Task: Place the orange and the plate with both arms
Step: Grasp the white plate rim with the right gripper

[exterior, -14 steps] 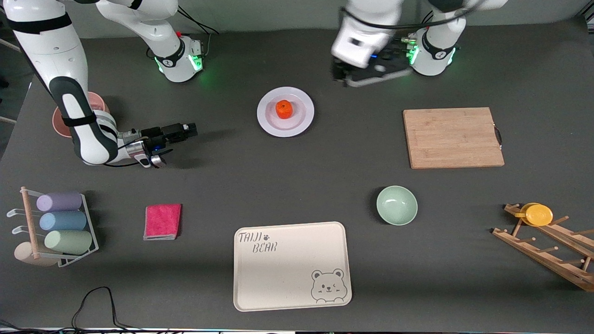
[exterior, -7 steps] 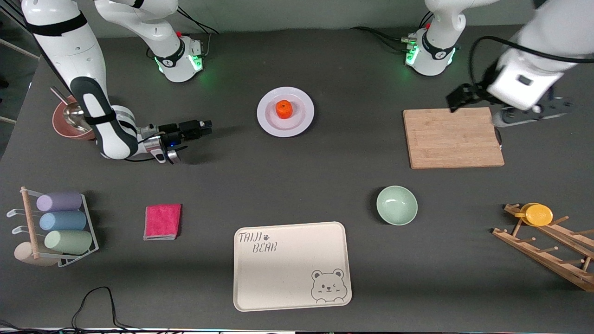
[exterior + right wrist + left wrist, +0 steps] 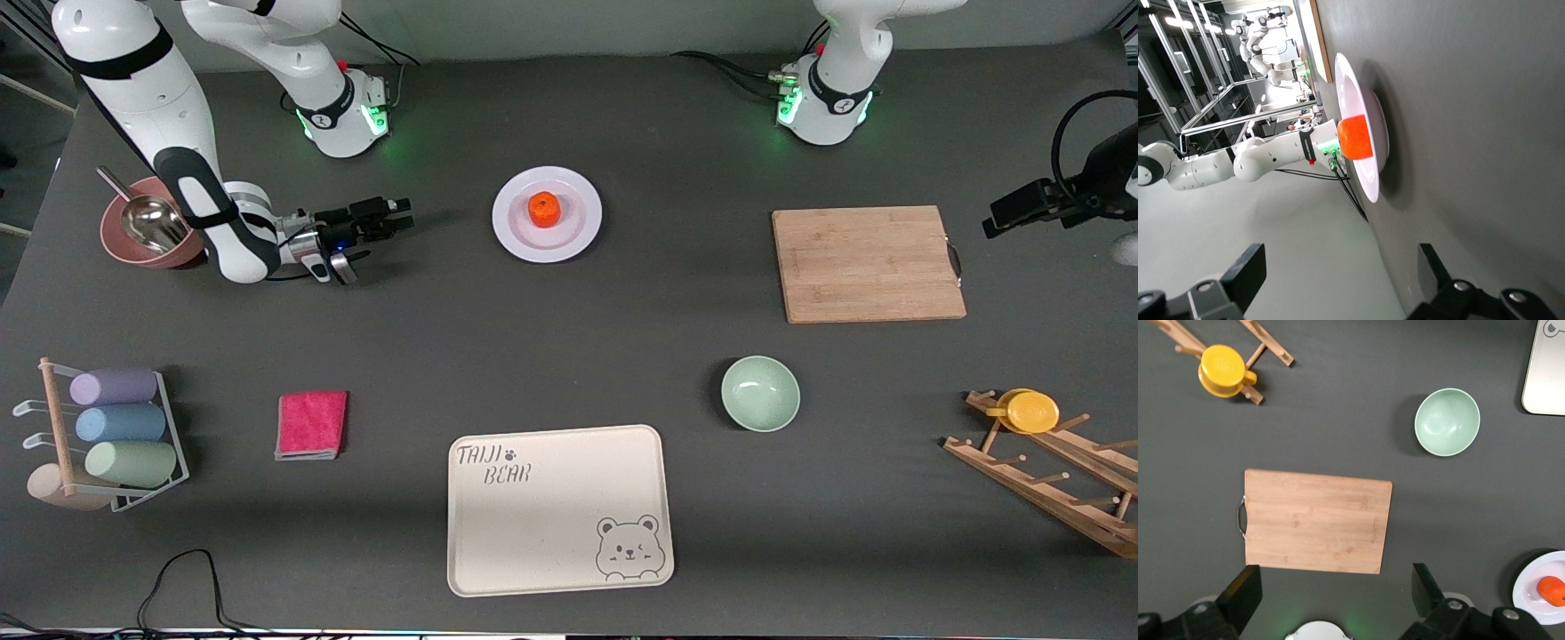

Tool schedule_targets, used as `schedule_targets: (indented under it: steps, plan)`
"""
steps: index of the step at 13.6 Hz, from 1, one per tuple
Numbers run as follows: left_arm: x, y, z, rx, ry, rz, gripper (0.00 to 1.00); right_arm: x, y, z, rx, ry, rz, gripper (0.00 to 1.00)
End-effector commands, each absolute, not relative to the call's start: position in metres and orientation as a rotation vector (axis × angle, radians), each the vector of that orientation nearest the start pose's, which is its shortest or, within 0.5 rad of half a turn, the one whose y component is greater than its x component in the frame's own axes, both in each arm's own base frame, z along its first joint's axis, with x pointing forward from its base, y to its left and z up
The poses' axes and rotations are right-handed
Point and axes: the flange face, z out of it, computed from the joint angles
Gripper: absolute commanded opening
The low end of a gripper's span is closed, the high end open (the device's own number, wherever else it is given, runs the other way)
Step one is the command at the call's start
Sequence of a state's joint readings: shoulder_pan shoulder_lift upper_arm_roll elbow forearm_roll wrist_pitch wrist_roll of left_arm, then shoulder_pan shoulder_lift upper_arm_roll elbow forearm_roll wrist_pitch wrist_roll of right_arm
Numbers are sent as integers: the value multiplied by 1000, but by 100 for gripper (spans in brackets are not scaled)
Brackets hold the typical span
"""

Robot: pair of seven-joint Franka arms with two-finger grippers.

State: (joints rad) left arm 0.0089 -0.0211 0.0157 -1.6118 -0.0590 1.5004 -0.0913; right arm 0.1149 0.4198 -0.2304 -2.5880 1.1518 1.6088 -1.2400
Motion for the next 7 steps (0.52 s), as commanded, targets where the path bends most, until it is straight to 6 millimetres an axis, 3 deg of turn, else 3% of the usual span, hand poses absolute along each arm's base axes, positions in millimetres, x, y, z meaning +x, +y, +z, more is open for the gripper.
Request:
schedule_targets:
  steps: [1, 3, 7]
  plan:
    - [553, 5, 598, -3189, -82, 128, 100, 307, 61, 118, -1761, -80, 324, 100]
    - [560, 4, 591, -3183, -78, 118, 100, 304, 90, 113, -1769, -70, 295, 100]
    - [569, -14, 582, -3166, -29, 103, 100, 299, 114, 99, -1770, -67, 257, 100]
